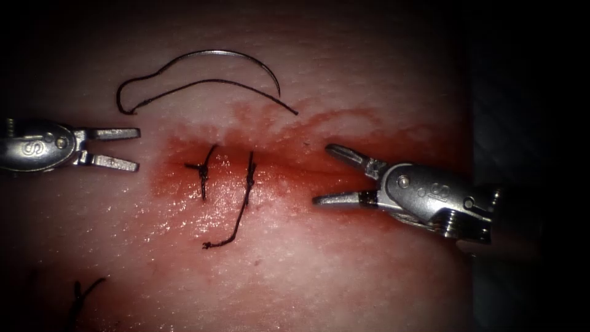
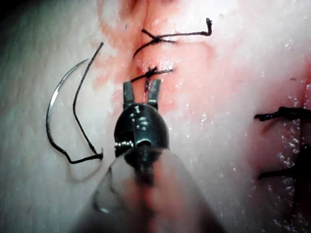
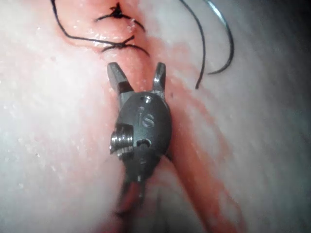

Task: Wound Closure
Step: Using the left tool, pickup the remaining suture end

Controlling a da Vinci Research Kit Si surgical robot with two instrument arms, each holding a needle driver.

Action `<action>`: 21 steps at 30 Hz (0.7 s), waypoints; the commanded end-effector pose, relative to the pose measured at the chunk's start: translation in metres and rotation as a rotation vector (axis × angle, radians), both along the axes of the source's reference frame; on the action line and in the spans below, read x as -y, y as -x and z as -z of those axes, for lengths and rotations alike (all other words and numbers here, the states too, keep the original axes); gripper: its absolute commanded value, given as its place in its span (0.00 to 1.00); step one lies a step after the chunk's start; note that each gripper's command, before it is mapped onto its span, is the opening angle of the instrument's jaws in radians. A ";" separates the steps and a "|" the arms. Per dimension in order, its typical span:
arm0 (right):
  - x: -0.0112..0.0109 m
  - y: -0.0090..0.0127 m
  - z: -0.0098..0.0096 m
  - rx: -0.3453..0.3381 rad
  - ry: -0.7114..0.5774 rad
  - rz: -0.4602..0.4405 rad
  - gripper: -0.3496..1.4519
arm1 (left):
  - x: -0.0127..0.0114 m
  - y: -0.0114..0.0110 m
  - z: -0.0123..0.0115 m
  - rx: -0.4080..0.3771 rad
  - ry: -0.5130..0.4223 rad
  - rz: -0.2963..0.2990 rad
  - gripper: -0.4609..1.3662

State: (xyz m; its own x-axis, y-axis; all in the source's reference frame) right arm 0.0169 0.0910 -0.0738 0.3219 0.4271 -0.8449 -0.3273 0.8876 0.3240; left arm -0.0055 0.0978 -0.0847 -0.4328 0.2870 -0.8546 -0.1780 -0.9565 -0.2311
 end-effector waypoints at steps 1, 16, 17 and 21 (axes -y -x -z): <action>0.0000 0.0000 0.0001 -0.001 0.004 0.006 0.91 | 0.0002 0.0001 0.0002 -0.003 0.012 -0.004 0.38; 0.0005 0.0001 0.0005 -0.017 0.024 0.045 0.93 | 0.0031 0.0031 0.0033 -0.004 0.016 -0.004 0.59; 0.0005 0.0001 0.0005 -0.018 0.024 0.046 0.93 | 0.0032 0.0033 0.0034 -0.005 0.016 -0.003 0.60; 0.0006 0.0001 0.0007 -0.021 0.024 0.049 0.93 | 0.0038 0.0041 0.0035 -0.006 0.018 -0.002 0.62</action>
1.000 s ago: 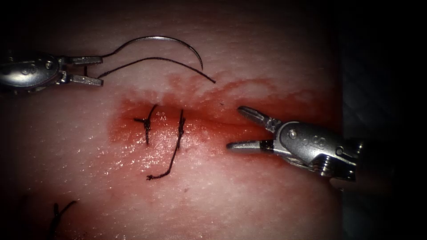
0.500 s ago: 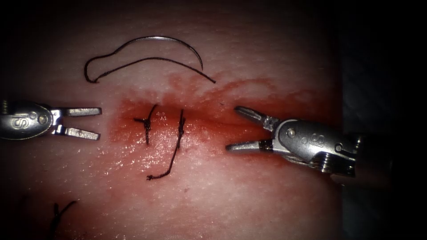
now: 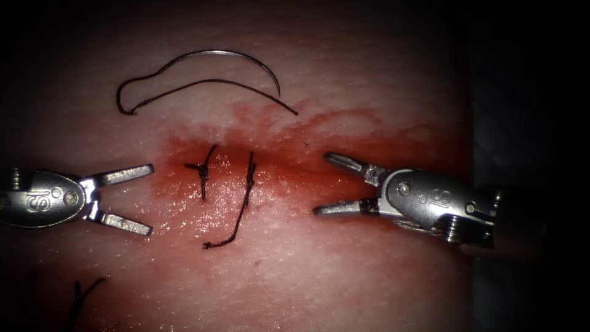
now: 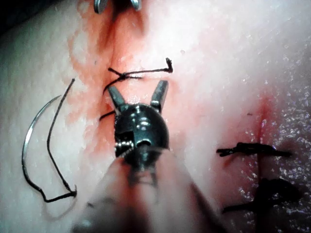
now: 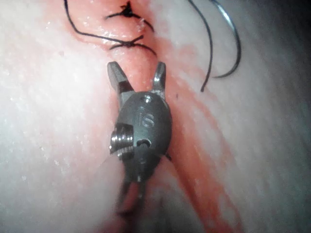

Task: Wound Closure
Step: Using the left tool, pickup the remaining suture end

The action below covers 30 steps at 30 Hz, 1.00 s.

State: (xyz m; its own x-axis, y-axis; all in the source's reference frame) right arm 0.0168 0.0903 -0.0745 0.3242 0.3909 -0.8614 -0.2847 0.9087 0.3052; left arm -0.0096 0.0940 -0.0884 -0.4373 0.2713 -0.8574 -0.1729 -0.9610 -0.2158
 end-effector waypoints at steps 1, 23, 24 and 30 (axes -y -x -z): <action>0.0000 0.0000 0.0000 -0.004 -0.003 0.008 0.93 | 0.0001 0.0002 0.0000 -0.003 0.003 0.004 0.62; 0.0003 0.0000 0.0003 -0.006 0.003 0.014 0.93 | 0.0023 0.0036 0.0007 -0.008 -0.032 0.054 0.59; 0.0004 -0.0001 0.0003 -0.006 0.003 0.014 0.93 | 0.0024 0.0038 0.0006 -0.009 -0.031 0.055 0.59; 0.0003 -0.0001 0.0003 -0.004 0.008 0.015 0.92 | 0.0032 0.0050 -0.0002 -0.027 -0.026 0.058 0.54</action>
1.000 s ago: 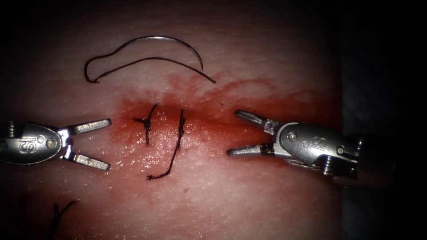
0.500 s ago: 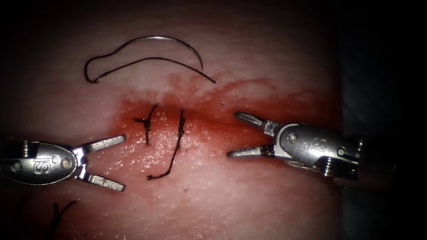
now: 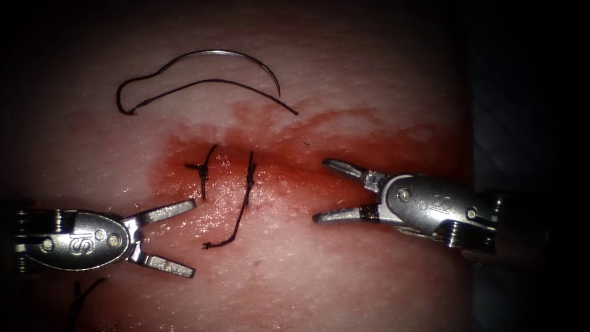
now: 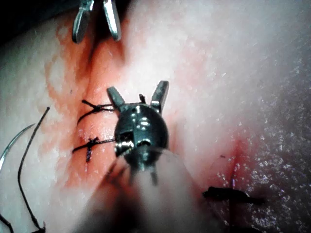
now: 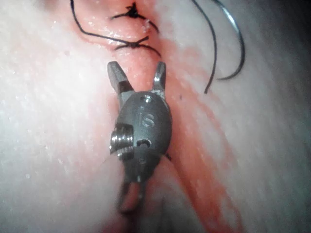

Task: Wound Closure
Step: Using the left tool, pickup the remaining suture end

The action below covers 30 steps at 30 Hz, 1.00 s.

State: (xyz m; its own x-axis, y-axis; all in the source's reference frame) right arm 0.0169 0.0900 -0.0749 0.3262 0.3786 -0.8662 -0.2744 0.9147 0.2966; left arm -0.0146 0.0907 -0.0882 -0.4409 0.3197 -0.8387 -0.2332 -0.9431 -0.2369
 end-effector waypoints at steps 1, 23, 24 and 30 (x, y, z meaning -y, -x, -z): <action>0.0000 0.0000 0.0000 -0.002 -0.003 0.005 0.92 | 0.0001 0.0002 -0.0002 -0.003 0.003 0.002 0.53; 0.0001 -0.0001 -0.0001 -0.001 0.004 0.007 0.92 | 0.0008 0.0012 -0.0051 0.006 -0.022 0.033 0.35; 0.0001 -0.0001 -0.0001 -0.001 0.004 0.007 0.92 | 0.0008 0.0012 -0.0051 0.007 -0.022 0.032 0.37; 0.0002 -0.0002 -0.0001 -0.001 0.005 0.007 0.92 | 0.0008 0.0012 -0.0052 0.011 -0.023 0.025 0.31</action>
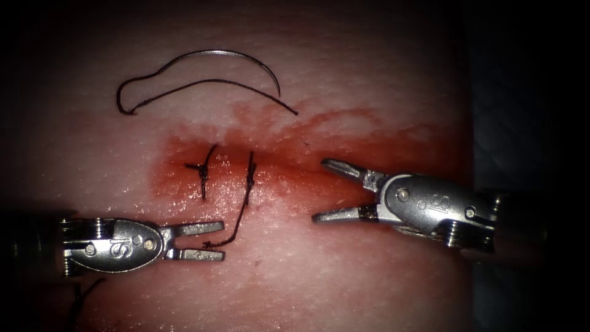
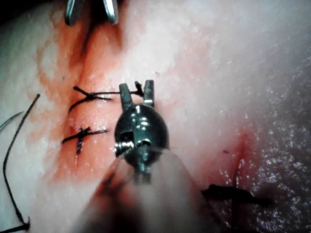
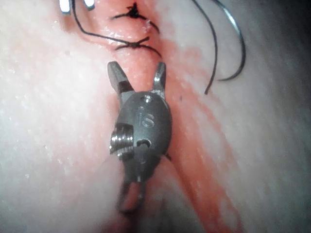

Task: Wound Closure
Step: Using the left tool, pickup the remaining suture end

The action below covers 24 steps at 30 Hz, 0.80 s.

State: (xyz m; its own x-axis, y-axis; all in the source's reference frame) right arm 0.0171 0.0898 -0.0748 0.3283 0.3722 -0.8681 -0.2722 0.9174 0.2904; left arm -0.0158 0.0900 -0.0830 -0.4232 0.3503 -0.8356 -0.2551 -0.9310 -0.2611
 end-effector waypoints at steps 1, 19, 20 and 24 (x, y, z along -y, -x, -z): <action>0.0000 0.0000 0.0000 -0.002 -0.001 0.004 0.92 | 0.0000 0.0000 0.0000 0.003 -0.001 -0.005 0.24; 0.0003 -0.0003 -0.0003 -0.006 0.060 0.047 0.95 | -0.0028 -0.0006 0.0003 -0.007 0.051 -0.044 0.06; 0.0003 -0.0003 -0.0003 -0.010 0.060 0.050 0.95 | -0.0030 -0.0006 0.0004 -0.010 0.051 -0.040 0.06; 0.0005 -0.0007 -0.0002 -0.021 0.094 0.082 0.95 | -0.0042 -0.0006 0.0011 -0.009 0.067 -0.025 0.06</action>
State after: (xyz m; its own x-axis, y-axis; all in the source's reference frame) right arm 0.0179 0.0893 -0.0746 0.3347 0.2602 -0.9057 -0.1919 0.9598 0.2049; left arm -0.0152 0.0945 -0.0844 -0.4380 0.2842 -0.8529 -0.2415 -0.9510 -0.1928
